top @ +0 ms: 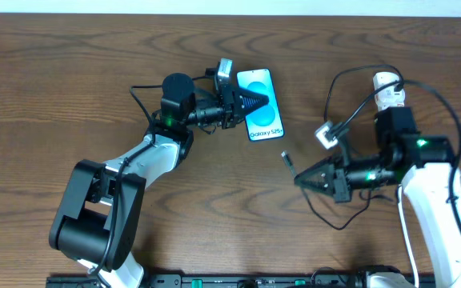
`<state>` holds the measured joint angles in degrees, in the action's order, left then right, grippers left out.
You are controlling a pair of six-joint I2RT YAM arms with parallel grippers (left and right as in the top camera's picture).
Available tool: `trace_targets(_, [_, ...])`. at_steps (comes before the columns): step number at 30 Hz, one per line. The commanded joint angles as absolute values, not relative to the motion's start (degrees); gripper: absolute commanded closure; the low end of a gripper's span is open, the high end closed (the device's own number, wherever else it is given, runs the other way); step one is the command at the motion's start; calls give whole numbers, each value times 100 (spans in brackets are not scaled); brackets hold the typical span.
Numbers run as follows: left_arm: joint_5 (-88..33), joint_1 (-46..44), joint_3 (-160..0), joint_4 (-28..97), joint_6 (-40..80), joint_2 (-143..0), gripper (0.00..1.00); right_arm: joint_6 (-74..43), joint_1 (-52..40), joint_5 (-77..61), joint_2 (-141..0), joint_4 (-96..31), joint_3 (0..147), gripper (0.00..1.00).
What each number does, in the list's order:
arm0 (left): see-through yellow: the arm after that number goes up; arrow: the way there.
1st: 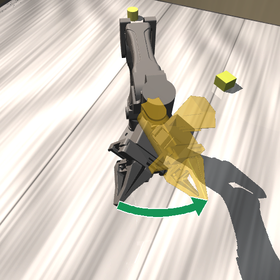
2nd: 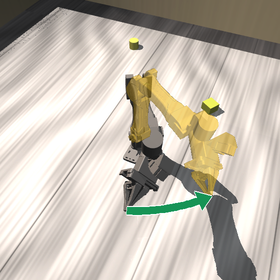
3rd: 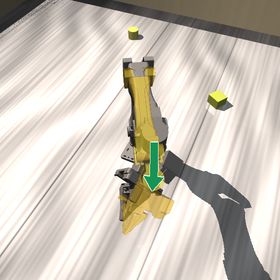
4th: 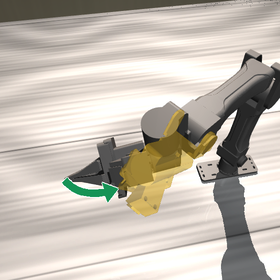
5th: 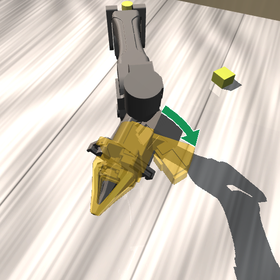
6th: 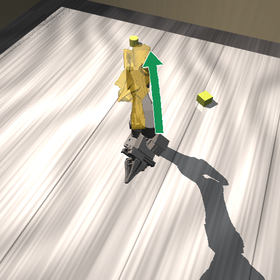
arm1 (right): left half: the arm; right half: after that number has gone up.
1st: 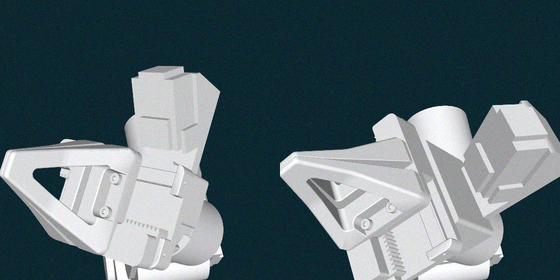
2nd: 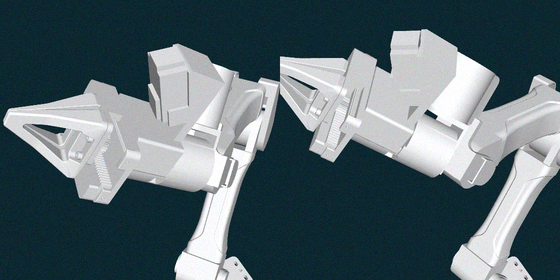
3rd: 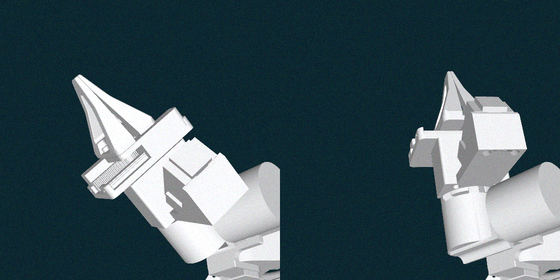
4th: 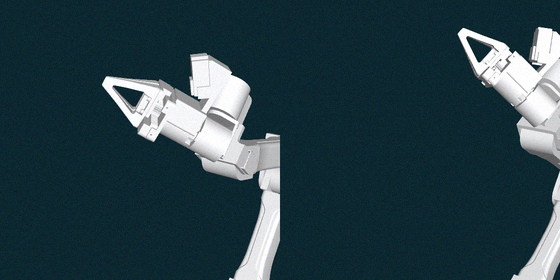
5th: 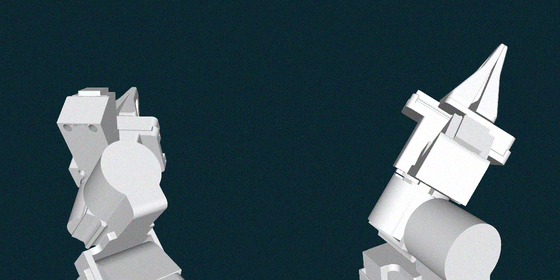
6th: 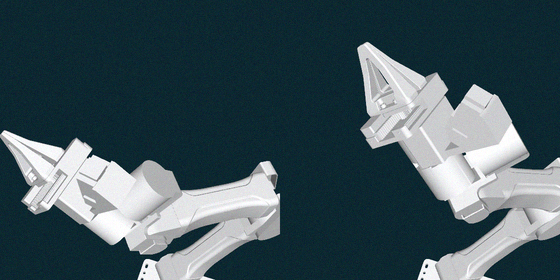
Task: Plug charger to phone and switch on socket
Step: 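Carry the USB-C plug with the right gripper toward the phone's bottom, then align the USB-C plug with the phone's charging port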
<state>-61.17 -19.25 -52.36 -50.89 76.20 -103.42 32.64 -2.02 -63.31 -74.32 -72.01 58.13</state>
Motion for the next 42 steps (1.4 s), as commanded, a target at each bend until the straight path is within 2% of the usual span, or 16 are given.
trace_targets(1, [-5472, -1920, -5435, -5266, 7769, -10265, 92, 3190, -377, -7133, -7334, -6602, 5256, 98])
trace_targets(5, [-5297, -1938, -5435, -5929, 7940, -10265, 93, 1949, -384, -6932, -7341, -5312, 4825, 98])
trace_targets(8, [-5284, -1942, -5435, -6578, 7981, -10265, 93, 961, -486, -6200, -7341, -4401, 4709, 99])
trace_targets(15, [-5363, -1942, -5435, -6420, 7975, -10265, 93, 301, -941, -6014, -7341, -3446, 4709, 99])
trace_targets(20, [-5675, -1942, -5435, -5865, 7651, -10265, 93, 252, -1096, -5935, -7341, -3157, 4709, 99])
trace_targets(42, [-5734, -1717, -5435, -5878, 7387, -10265, 92, -43, -1081, -5754, -7295, -2978, 4724, 99])
